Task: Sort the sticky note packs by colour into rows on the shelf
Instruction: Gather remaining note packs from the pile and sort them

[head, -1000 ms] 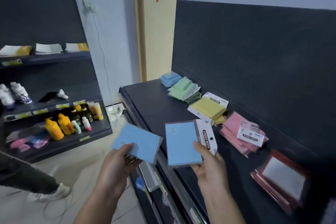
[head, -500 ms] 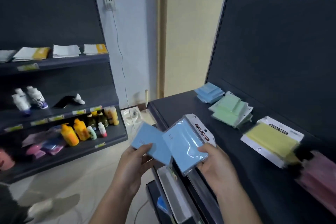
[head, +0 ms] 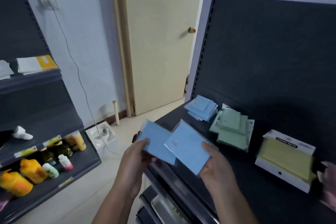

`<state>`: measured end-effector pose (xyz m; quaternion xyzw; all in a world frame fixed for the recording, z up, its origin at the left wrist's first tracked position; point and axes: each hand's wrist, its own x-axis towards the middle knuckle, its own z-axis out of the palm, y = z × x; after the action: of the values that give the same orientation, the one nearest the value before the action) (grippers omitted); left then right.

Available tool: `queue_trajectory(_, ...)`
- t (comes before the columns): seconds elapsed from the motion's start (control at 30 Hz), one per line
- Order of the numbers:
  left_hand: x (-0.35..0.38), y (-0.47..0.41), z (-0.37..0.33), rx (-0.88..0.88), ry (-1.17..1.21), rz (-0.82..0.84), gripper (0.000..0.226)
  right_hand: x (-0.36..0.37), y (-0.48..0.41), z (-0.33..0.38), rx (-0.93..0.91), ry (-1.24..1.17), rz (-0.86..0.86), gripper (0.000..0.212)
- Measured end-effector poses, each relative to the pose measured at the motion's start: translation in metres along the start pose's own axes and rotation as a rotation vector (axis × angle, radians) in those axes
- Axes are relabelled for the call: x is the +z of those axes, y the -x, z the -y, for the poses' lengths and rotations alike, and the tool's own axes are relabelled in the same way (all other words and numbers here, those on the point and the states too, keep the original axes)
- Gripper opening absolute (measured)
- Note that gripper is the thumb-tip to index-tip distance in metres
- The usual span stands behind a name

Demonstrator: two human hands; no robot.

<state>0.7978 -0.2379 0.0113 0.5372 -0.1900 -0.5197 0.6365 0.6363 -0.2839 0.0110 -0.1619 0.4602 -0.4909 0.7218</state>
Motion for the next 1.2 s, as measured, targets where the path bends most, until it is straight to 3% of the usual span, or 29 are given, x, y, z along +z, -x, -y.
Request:
queue_trajectory(0.23,0.036,-0.072,-0.004,-0.074,-0.177,0.118,0.02,0.013,-0.057,0.019,-0.138,0.089,-0.105,0.007)
queue_trajectory(0.4,0.048,-0.114,-0.01,-0.135,-0.233,0.234,0.032,0.029,-0.092,0.014,-0.319,0.192,-0.103,0.021)
queue_trajectory(0.5,0.053,-0.138,-0.007,-0.224,-0.348,0.323,0.032,0.03,-0.108,0.01,-0.386,0.34,-0.199,0.027)
queue_trajectory(0.6,0.06,-0.161,-0.005,-0.002,-0.767,0.355,0.023,0.032,-0.122,0.005,-0.385,0.55,-0.244,0.039)
queue_trajectory(0.77,0.071,-0.181,0.0,0.343,-1.495,0.431,0.04,0.037,-0.126,0.0,-0.435,0.947,-0.424,0.054)
queue_trajectory(0.97,0.061,-0.189,0.004,0.443,-1.541,0.525,0.061,0.057,-0.124,-0.012,-0.458,1.293,-0.677,0.073)
queue_trajectory(1.2,0.058,-0.175,0.007,0.588,-1.282,0.576,0.061,0.064,-0.092,-0.023,-0.564,1.232,-0.708,0.068)
